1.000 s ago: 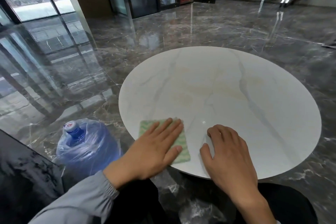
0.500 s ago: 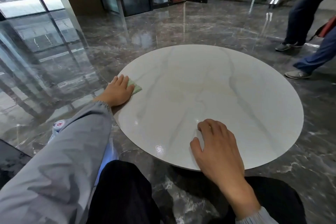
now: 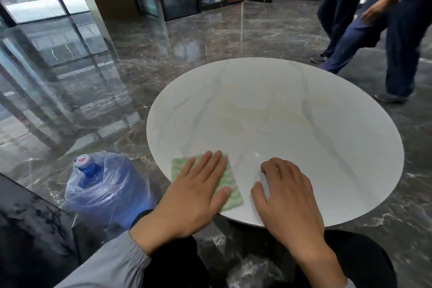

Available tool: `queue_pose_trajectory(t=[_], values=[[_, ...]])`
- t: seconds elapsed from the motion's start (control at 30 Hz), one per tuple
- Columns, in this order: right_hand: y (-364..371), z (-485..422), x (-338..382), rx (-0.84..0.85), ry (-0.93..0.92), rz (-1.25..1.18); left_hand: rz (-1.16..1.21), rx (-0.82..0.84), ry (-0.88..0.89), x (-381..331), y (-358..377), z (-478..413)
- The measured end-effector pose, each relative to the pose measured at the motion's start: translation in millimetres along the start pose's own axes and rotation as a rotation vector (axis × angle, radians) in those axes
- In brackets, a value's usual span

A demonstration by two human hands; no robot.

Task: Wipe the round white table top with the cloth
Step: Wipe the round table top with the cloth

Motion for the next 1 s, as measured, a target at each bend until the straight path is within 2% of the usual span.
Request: queue_pose_trajectory(t=[0.33,0.5,0.67,0.73,0.87,1.0], values=[[-2,0,0,-0.003,-0.002,-0.028,0.011,-0.039,-0.321,123,-29,-60],[-1,0,2,-0.019,0.011,-0.033,0.005,-0.007,-0.262,88,-21,-52],[-2,1,2,-0.016,-0.001,-0.031,-0.02,-0.024,-0.051,-4,0,-28],[-3,1,1,-0.003,-0.012,-0.04,-0.011,-0.016,-0.015,-19,4,-21],[-4,1,0,-0.01,-0.022,-0.06,0.029,0.006,-0.057,2,-4,-29],[-2,2,-1,-0.037,-0.019,-0.074,0.025,0.011,-0.231,74,-20,-54]])
Point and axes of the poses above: each hand's wrist, its own z-axis away from the middle knuckle, its own y-axis out of the palm, x = y × z, the point moved 1 cm from there along -z, towards the middle knuckle, and after that the axes turned 14 degrees about y, right-handed, at the moved point
